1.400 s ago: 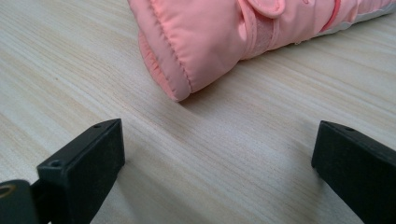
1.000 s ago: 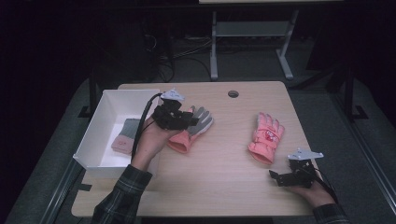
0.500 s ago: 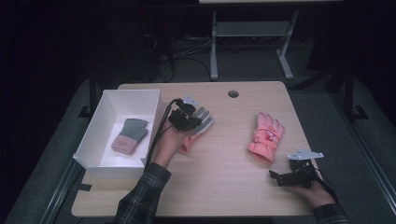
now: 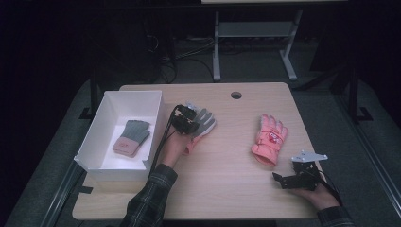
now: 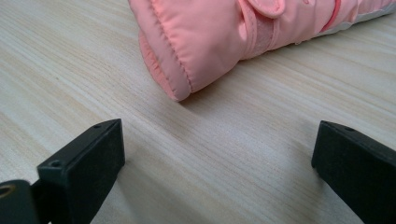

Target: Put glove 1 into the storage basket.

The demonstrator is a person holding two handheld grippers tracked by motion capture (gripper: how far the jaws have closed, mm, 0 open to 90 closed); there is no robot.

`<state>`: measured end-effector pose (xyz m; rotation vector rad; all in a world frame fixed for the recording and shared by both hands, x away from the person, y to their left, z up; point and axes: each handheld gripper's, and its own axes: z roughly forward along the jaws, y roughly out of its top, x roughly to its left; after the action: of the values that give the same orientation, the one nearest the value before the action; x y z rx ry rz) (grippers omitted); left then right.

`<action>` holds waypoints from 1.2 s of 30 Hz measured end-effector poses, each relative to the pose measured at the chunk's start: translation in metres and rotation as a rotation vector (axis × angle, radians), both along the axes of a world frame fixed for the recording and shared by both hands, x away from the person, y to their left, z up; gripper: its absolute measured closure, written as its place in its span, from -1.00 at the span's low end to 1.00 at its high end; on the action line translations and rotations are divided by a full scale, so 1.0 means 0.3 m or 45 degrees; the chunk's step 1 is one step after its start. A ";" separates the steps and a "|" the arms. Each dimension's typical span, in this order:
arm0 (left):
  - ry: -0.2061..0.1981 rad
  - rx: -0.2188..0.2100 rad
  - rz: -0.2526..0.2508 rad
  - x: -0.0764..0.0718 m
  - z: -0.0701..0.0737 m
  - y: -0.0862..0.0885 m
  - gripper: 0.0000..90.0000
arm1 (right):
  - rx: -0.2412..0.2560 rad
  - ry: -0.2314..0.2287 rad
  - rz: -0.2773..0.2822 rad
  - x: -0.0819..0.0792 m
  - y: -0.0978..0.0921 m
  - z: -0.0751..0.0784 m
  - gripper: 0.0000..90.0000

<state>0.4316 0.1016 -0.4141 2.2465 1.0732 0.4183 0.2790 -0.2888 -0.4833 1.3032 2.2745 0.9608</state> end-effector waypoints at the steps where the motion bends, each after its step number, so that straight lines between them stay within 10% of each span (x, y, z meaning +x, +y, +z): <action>1: 0.004 0.000 0.004 0.003 -0.005 0.004 0.99 | 0.000 0.000 0.000 0.000 0.000 0.000 -0.95; 14: 0.062 0.018 0.045 0.007 -0.038 0.024 0.99 | -0.001 0.000 0.001 0.000 0.000 0.000 -0.95; 36: 0.152 -0.048 -0.208 -0.054 -0.033 -0.157 0.99 | -0.003 -0.001 0.004 0.000 -0.001 0.000 -0.95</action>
<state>0.4156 0.0544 -0.4239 2.3285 0.9387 0.1961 0.2791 -0.2890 -0.4833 1.2986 2.2771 0.9594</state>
